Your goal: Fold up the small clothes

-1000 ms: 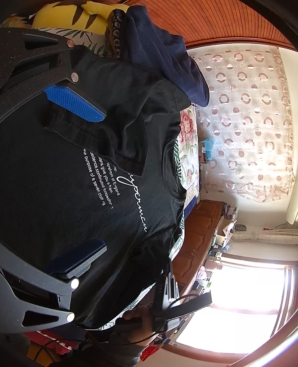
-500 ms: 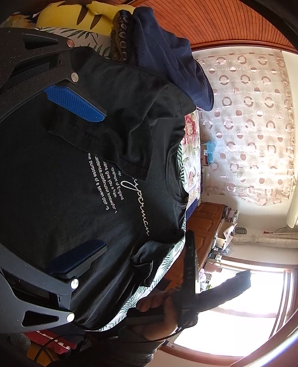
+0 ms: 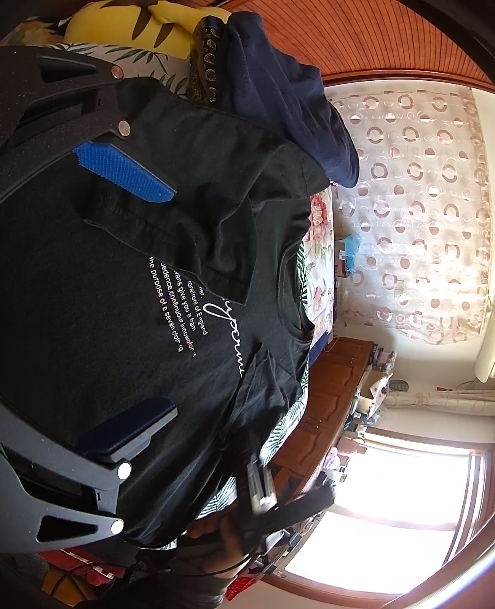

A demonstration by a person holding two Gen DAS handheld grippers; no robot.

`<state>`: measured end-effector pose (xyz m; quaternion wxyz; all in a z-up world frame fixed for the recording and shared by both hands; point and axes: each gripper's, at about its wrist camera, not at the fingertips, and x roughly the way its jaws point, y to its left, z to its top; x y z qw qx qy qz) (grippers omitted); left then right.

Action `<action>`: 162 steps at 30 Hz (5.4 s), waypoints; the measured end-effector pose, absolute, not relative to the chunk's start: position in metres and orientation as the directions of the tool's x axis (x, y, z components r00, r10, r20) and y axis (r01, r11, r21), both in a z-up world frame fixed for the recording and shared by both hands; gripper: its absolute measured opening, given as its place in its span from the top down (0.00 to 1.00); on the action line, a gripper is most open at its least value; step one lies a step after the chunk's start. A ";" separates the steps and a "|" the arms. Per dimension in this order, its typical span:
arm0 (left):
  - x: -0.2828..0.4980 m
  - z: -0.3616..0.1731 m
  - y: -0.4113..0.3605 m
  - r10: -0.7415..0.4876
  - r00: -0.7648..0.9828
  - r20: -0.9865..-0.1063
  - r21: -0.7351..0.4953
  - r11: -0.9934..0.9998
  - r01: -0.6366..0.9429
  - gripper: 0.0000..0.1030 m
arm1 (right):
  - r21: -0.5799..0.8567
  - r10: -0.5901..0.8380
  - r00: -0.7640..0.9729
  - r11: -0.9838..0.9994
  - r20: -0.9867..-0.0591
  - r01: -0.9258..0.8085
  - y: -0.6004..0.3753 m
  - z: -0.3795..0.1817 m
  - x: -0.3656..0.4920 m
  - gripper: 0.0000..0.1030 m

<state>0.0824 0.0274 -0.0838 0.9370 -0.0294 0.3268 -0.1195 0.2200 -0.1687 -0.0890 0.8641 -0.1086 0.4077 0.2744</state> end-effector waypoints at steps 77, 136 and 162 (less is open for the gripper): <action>0.261 -0.042 0.165 -0.027 0.717 -0.697 0.021 0.998 0.057 0.86 | -0.032 0.295 0.638 0.893 -0.711 -0.448 -0.194 -0.101 0.312 0.44; 0.160 0.001 0.108 -0.144 0.829 -0.540 0.046 0.979 0.200 0.95 | -0.017 0.451 0.712 0.839 -0.538 -0.544 -0.184 -0.042 0.256 0.94; -0.035 -0.055 0.143 -0.138 0.805 -0.577 -0.152 0.987 0.061 0.94 | 0.156 0.493 0.671 0.853 -0.553 -0.498 -0.320 -0.044 0.004 0.94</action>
